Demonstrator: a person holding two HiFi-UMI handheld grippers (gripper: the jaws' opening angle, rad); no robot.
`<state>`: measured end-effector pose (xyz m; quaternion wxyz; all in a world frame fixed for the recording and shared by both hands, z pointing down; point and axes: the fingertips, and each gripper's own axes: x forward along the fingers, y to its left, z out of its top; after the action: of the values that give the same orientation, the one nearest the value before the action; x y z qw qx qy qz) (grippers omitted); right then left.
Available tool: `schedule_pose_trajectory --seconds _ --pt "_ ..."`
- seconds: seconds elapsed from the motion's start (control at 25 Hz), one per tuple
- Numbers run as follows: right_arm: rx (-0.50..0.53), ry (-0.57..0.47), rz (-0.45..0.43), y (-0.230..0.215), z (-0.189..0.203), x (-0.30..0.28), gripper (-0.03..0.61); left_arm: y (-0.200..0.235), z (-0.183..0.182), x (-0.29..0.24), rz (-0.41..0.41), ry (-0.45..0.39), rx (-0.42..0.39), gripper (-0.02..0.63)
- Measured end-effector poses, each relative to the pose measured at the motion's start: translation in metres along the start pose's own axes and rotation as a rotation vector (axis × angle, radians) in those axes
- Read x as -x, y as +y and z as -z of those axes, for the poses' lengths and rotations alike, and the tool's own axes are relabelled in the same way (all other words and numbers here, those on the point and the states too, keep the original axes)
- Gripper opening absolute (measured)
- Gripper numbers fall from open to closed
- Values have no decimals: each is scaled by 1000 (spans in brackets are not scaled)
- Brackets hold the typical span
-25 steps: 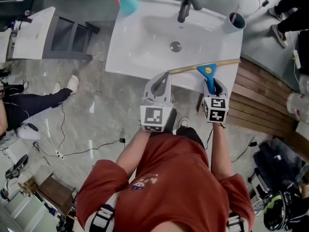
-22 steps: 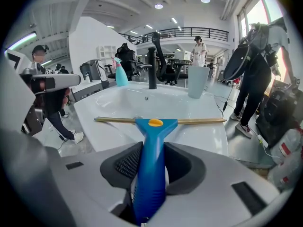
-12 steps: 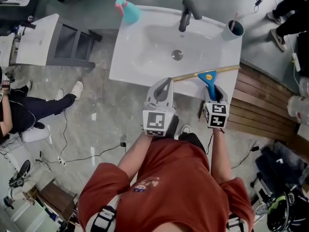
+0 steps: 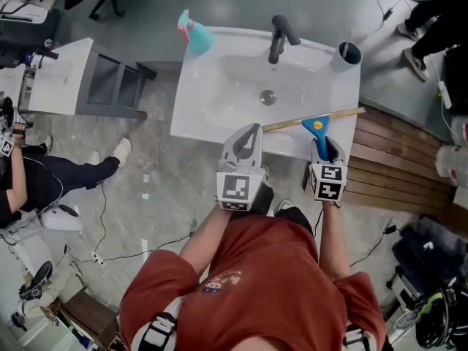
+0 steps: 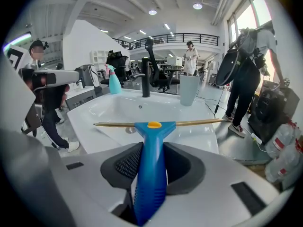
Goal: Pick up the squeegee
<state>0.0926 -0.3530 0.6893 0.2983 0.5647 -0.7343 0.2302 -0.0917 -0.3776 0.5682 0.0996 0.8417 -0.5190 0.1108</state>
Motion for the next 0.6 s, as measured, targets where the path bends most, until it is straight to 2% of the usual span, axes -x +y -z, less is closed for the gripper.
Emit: schedule_pose_trajectory --seconds 0.6 --pt "-69 -161 109 -13 -47 51 140 1 -60 14 41 -124 -51 18"
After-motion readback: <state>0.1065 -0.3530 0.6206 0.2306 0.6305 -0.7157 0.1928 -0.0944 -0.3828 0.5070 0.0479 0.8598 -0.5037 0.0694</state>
